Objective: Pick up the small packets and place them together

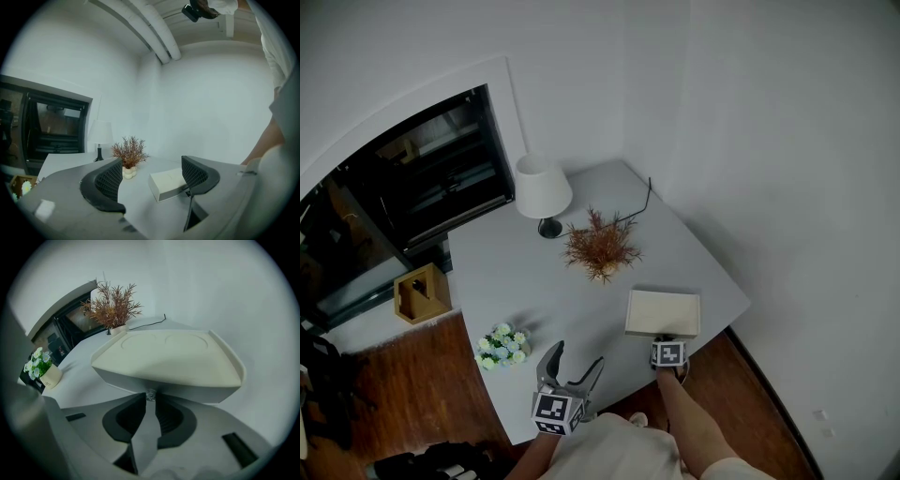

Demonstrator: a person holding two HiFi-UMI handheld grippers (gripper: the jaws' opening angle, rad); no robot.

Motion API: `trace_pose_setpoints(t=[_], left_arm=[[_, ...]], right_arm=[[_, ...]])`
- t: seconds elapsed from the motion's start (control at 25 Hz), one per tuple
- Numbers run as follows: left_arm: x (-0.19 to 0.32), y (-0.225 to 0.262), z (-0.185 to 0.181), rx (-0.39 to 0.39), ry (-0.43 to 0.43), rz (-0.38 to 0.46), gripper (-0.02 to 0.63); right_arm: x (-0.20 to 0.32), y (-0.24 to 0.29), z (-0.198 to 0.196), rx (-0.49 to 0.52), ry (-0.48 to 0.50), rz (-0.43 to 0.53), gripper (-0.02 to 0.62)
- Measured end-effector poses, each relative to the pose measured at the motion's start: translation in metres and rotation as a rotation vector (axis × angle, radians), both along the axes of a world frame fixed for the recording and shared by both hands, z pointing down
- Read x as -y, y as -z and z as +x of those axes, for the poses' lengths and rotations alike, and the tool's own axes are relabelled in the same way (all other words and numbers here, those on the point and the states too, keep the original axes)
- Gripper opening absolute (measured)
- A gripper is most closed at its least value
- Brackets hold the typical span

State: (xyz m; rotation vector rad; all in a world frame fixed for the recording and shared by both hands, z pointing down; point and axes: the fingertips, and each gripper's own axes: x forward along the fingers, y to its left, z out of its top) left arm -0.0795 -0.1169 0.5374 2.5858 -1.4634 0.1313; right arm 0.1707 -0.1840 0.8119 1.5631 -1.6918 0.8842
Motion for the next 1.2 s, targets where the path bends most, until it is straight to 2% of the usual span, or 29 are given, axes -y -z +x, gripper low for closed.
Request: trace_pose_setpoints(t=[0.2,0.56,0.68,0.88,0.96,1.0,1.08,1.2], left_arm=[[-0.001,-0.003,0.004,-0.004,-0.016,-0.01,0.377],[0.0,-0.009,0.026,-0.009,-0.084,-0.024,0.377],[-0.001,-0.01,0.032,-0.009,-0.104,-0.027,0.377],[0.0,-0.014,0.044,0.0,-0.144,-0.036,0.377],[0.001,-0.013,0.049,0.001,-0.154,-0.031,0.377],[0.002,-0.012,0.05,0.0,-0.156,-0.028,0.377],[0.005,-0.011,0.053,-0.005,-0.16,-0.025,0.377],[0.01,-0.009,0.057,-0.017,-0.163,-0.021,0.376]], right_arm=[[-0.026,0.0,-0.007,0.005,0.033,0.006,0.078],[-0.115,-0.009,-0.037,0.058,0.153,-0.046,0.075],[-0.118,-0.009,-0.036,0.034,0.181,-0.034,0.074],[-0.119,-0.013,-0.033,0.034,0.151,-0.043,0.083],[-0.123,-0.006,-0.036,0.063,0.18,-0.034,0.109],[-0.125,0.001,-0.039,0.096,0.193,-0.021,0.169],[-0.128,0.022,-0.039,0.179,0.18,0.05,0.178],[-0.12,0.074,-0.023,0.298,0.099,0.256,0.178]])
